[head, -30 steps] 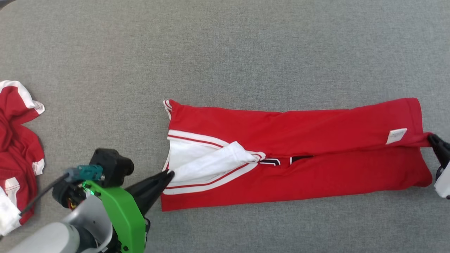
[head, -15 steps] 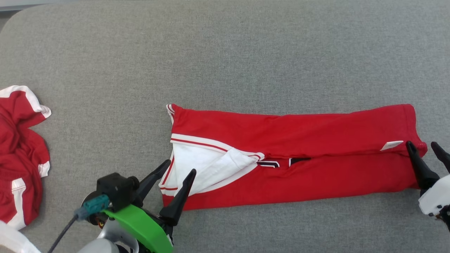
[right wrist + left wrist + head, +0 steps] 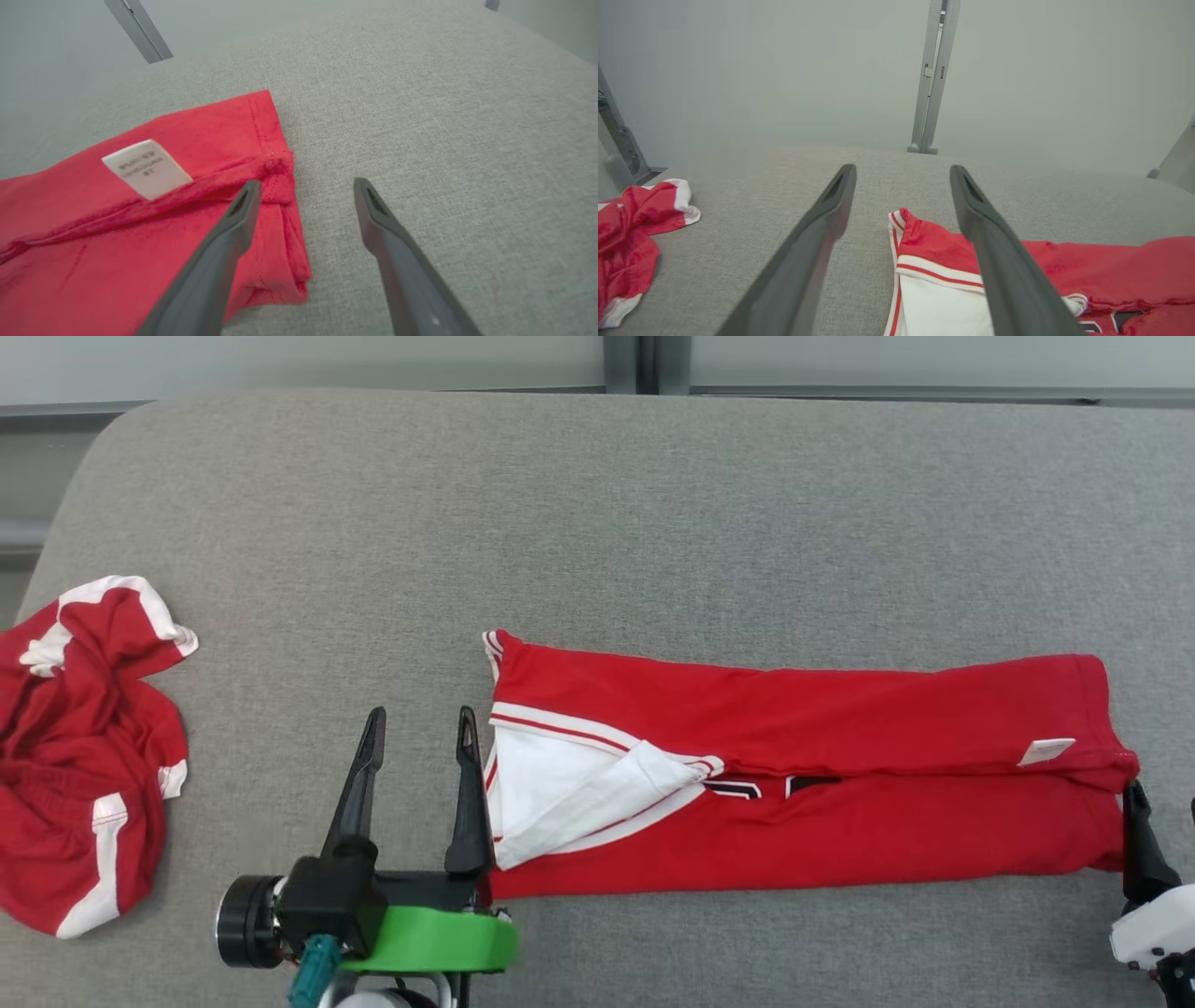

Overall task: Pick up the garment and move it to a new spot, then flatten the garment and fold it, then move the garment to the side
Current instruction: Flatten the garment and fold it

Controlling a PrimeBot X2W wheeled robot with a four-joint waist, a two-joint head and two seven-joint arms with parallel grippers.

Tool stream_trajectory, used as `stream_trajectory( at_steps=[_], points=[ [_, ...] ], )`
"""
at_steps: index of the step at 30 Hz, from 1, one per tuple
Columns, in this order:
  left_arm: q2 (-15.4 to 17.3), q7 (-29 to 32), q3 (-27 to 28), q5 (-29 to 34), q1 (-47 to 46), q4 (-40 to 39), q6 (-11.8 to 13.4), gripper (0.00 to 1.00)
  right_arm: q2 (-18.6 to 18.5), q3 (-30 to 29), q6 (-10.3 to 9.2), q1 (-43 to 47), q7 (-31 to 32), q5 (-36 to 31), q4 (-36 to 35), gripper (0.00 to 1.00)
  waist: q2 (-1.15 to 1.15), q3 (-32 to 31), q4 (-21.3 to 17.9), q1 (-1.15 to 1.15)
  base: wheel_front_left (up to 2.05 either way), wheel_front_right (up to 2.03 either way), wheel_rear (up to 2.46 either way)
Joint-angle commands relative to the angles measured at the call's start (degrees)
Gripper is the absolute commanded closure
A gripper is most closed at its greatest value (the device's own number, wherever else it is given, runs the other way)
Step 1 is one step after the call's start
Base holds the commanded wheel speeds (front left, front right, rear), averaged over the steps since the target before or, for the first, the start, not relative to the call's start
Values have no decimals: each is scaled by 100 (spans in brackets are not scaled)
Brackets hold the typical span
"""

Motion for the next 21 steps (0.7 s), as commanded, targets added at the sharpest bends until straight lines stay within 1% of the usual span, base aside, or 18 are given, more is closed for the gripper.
stream_trajectory(
  at_steps=[1,4,9,14,17,19,20,21],
  points=[
    [-125,-14,89,308,168,-64,22,0,67,-83,-3,-175,79,-95,137,0,0,-108,219,0,0,0,0],
    [-380,-14,206,903,386,-119,-17,0,111,-336,-5,-413,260,-245,510,0,0,-130,427,0,0,0,0],
    [-639,-15,306,1417,630,-118,-117,0,100,-582,-5,-705,515,-567,1040,0,0,-136,678,0,0,0,0],
    [-773,-15,340,1674,744,24,-258,0,168,-418,-1,-782,891,-671,1395,0,0,-103,810,0,0,0,0],
    [-817,-16,403,1723,782,149,-323,0,283,-265,9,-708,1096,-605,1523,0,0,-94,836,0,0,0,0],
    [-843,-16,459,1749,785,196,-356,0,334,-187,24,-638,1160,-565,1536,50,0,-93,829,0,0,0,0],
    [-857,-16,498,1753,787,215,-387,0,335,-168,24,-609,1151,-554,1530,100,0,-90,815,0,0,0,0],
    [-864,-16,535,1762,790,224,-395,0,327,-146,22,-596,1146,-538,1521,100,0,-86,793,0,0,0,0]
  ],
)
